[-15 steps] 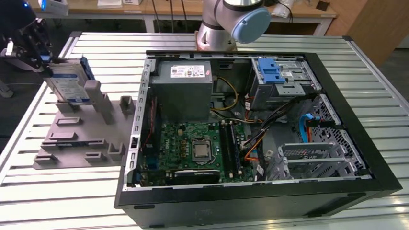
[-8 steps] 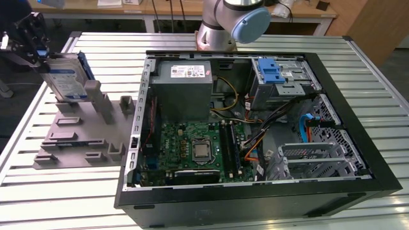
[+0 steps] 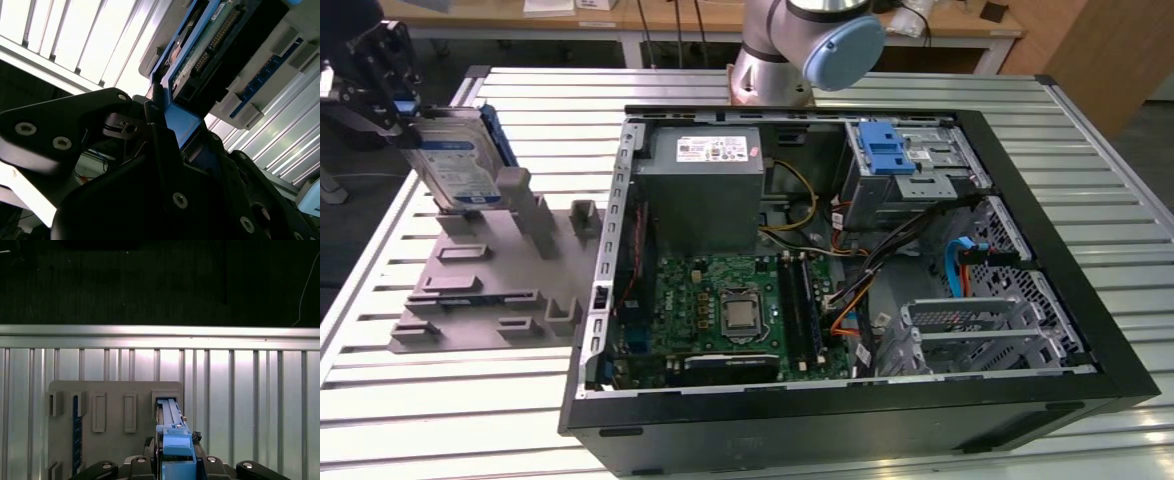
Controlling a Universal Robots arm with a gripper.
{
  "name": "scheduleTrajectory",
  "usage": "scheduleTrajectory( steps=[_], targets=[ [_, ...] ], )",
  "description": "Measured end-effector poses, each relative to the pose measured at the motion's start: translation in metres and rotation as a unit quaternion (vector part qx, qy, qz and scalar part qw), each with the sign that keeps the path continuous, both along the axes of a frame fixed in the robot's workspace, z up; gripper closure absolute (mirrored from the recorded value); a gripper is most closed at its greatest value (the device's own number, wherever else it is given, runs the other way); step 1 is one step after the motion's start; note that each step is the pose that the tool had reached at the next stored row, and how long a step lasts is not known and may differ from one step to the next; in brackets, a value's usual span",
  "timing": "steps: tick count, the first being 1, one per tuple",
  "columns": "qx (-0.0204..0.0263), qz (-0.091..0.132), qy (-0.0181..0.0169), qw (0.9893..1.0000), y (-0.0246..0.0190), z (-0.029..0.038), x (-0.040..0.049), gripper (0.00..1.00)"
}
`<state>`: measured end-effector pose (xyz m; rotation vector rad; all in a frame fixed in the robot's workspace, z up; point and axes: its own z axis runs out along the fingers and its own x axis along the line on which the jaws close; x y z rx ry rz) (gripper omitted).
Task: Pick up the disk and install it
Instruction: 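Pick up the disk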
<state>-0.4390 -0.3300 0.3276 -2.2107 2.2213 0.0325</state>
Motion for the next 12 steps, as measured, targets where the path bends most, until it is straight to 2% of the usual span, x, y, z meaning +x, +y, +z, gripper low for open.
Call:
scheduleTrajectory(
  steps=[12],
  targets=[
    [0.0009, 0.000, -0.0001, 1.0000, 0.0002, 0.0015, -0.0002, 0.64]
  ],
)
